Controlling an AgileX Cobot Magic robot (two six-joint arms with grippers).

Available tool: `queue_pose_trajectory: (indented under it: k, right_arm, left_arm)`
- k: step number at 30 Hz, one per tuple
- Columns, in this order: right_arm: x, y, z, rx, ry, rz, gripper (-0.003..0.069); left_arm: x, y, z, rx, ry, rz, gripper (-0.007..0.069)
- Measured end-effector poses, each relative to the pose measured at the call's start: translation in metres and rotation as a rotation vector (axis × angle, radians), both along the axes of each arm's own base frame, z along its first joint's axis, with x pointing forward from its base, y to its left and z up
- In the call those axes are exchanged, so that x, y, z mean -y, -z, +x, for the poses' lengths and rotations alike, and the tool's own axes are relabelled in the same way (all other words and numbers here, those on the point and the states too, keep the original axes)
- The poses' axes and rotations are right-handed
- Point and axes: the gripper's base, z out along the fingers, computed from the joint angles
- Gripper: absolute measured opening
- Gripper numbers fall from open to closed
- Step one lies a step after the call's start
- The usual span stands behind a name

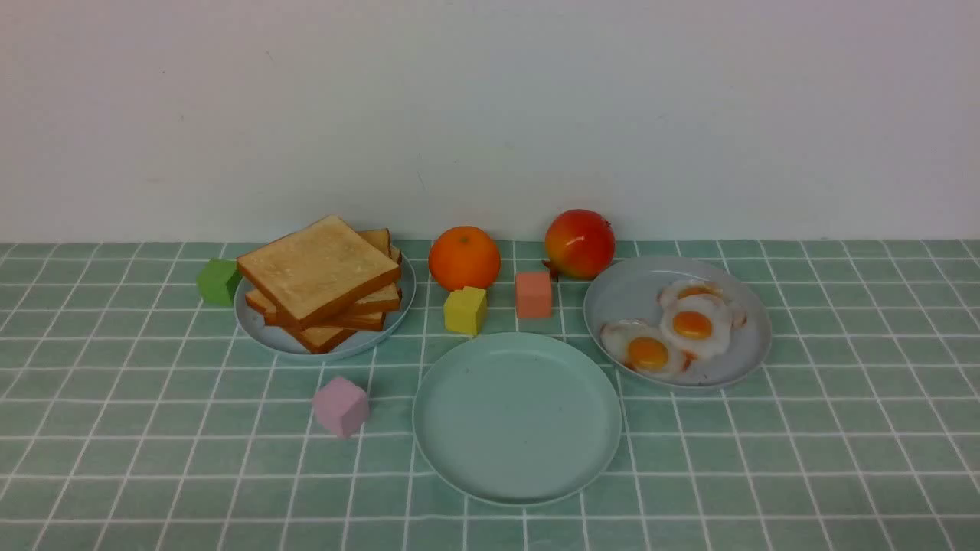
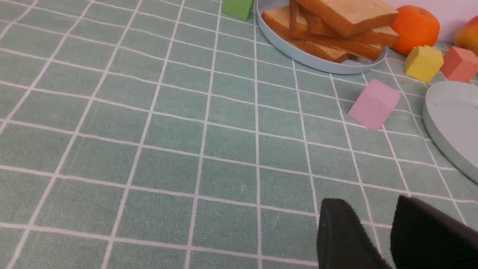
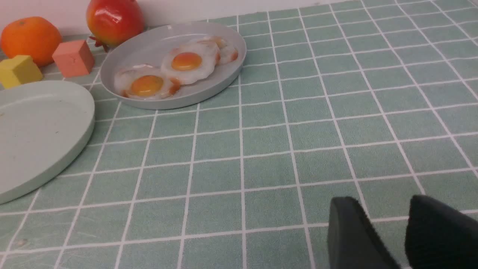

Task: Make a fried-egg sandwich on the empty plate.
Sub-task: Use the left arm to grab a slice of bread

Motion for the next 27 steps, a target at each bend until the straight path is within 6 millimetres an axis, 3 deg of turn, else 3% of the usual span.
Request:
queue_pose_trajectory:
  k: [21, 27]
  right_arm:
    - [0.000, 0.000, 0.000, 0.000, 0.000, 0.000, 0.0241]
    - [0.000, 0.000, 0.000, 0.000, 0.000, 0.000, 0.0241]
  left_arm:
    - [0.000, -0.004, 0.001, 0.045, -0.004, 0.005, 0.0237]
    - [0.002, -0.023, 0.004, 0.202, -0.076, -0.537, 0.0237]
